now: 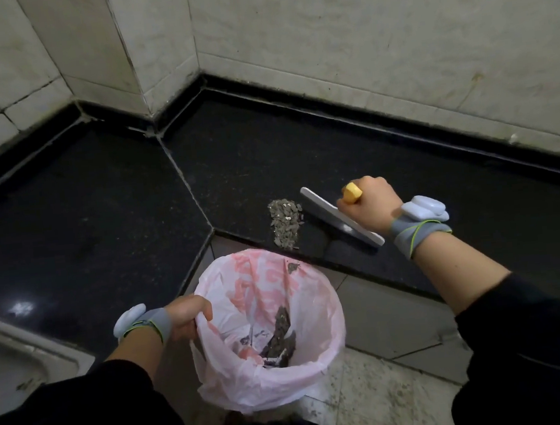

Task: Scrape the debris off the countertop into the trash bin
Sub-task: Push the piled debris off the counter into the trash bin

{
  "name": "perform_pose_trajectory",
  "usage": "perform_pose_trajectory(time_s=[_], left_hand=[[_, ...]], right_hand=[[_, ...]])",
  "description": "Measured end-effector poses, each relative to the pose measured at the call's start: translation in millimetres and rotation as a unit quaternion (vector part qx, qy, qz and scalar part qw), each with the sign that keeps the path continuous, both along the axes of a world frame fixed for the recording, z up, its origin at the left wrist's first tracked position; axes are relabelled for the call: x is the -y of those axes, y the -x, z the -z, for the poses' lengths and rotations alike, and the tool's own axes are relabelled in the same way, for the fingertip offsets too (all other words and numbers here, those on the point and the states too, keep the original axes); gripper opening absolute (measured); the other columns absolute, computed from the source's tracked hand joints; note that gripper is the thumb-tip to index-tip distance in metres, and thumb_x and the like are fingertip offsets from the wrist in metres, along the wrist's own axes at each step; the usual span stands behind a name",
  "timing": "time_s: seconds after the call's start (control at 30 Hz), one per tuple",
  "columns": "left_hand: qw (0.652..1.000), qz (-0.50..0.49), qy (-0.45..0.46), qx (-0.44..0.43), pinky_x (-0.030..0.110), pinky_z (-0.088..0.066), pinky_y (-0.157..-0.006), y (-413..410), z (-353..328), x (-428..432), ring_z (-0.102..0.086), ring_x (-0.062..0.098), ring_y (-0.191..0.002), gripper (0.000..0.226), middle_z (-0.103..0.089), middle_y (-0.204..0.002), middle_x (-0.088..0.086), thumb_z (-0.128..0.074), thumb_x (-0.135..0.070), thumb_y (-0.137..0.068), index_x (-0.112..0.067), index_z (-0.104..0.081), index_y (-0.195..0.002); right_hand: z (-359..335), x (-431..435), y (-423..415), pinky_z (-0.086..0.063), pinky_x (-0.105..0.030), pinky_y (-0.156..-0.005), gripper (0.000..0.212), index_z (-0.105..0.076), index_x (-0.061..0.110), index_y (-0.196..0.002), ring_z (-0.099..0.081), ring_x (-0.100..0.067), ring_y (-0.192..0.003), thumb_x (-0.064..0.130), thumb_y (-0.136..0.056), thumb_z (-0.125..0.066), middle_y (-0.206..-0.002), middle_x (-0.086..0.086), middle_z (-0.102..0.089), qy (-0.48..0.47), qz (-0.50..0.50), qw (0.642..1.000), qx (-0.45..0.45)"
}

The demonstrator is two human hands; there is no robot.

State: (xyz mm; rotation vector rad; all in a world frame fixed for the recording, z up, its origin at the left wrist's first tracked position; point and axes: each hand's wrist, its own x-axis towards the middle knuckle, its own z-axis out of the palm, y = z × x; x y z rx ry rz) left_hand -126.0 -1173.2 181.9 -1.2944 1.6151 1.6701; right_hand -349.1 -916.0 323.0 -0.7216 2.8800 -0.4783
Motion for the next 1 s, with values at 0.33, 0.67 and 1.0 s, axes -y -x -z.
perform_pose_trajectory(time_s=[0.33,0.67,1.0], left_hand=[[1.000,-0.021,0.022,-0.008,0.029,-0.039,-0.058,-3,8,17,-0.048,0.029,-0.067,0.013,-0.045,-0.088,0.020,-0.048,0.008,-0.076,-0.001,-0.052,-0.084],[1.000,-0.009,0.010,0.003,0.040,-0.047,-0.069,-1,5,20,-0.056,0.037,-0.077,0.016,-0.051,-0.099,0.025,-0.048,0.006,-0.079,0.001,-0.053,-0.094],[1.000,-0.014,0.018,-0.002,0.041,-0.050,-0.074,0,3,19,-0.062,0.039,-0.070,0.035,-0.052,-0.096,0.024,-0.045,0.008,-0.077,0.004,-0.054,-0.111]], right_hand=[[8,11,0,-0.049,-0.038,-0.072,0.017,-0.063,0.008,-0.091,-0.061,-0.040,-0.090,0.022,-0.089,-0.055,-0.090,-0.017,-0.068,-0.084,-0.078,0.993,0.023],[-10,-11,6,-0.052,-0.036,-0.075,0.029,-0.070,0.010,-0.084,-0.064,-0.031,-0.083,0.033,-0.078,-0.053,-0.090,-0.009,-0.072,-0.067,-0.097,0.993,0.018],[-11,-11,-16,-0.053,-0.039,-0.078,0.023,-0.072,0.009,-0.092,-0.066,-0.028,-0.089,0.024,-0.080,-0.059,-0.094,-0.007,-0.073,-0.079,-0.141,0.986,0.049]])
